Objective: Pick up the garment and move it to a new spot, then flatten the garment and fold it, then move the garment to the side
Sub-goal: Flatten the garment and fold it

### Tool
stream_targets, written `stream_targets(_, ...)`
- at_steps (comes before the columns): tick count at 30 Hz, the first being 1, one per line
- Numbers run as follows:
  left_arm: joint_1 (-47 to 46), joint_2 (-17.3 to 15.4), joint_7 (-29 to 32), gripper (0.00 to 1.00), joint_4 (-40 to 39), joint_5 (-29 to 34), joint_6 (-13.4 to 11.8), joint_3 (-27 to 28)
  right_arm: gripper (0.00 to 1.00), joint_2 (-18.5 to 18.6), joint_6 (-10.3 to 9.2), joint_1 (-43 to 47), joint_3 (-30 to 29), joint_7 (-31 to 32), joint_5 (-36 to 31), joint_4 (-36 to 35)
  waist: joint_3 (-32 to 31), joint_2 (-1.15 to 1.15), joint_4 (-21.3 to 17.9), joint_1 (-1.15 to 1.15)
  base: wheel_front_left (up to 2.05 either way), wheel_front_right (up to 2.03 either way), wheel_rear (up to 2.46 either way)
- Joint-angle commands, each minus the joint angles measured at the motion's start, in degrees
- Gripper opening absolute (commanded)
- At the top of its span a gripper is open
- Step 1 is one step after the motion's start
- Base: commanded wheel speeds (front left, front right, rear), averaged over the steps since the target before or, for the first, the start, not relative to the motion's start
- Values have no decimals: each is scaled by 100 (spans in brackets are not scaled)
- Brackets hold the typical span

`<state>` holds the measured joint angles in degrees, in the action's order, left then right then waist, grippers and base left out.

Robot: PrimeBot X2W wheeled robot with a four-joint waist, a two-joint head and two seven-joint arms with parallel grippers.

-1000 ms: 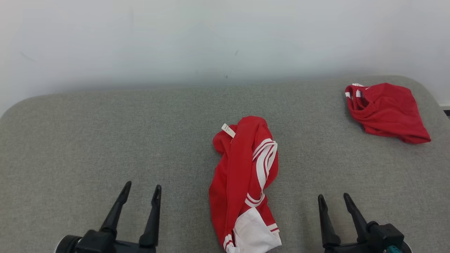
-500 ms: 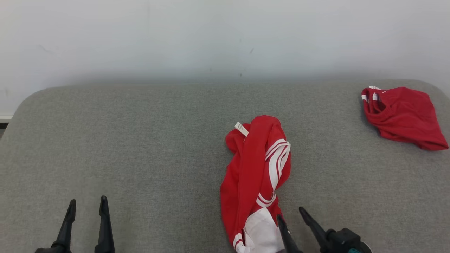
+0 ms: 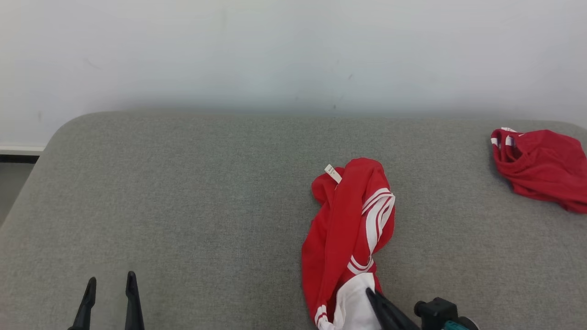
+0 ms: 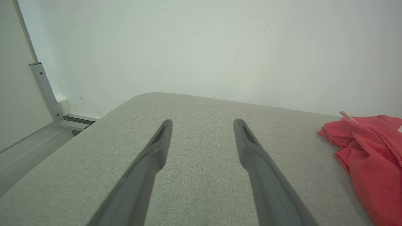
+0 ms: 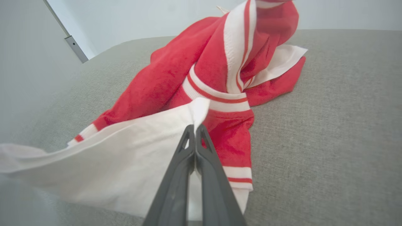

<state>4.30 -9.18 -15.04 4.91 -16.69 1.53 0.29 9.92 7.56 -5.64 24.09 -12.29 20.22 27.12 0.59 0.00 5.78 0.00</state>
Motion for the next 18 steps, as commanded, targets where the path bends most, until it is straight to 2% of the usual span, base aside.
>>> stream_targets(1,95,88,-18,100,24,68,52,95,0,135,-17,-21,-104,-121,-129,-7,-100,0,-130,0,0,0,0)
stream_targets(6,144,193,-18,100,15,138,130,196,0,406,-16,35,-491,-254,-377,-222,-155,0,-353,0,0,0,0)
stream_targets(10,126,310,-18,100,26,213,211,272,0,645,-16,203,-930,-290,-641,-787,-174,0,-600,0,0,0,0)
stream_targets(14,50,397,-18,100,56,248,294,323,0,901,-16,602,-964,-291,-782,-1570,-153,0,-756,0,0,0,0)
stream_targets(18,-13,460,-18,100,86,300,343,381,0,1095,-16,1130,-960,-292,-817,-1953,-120,0,-819,0,0,0,0)
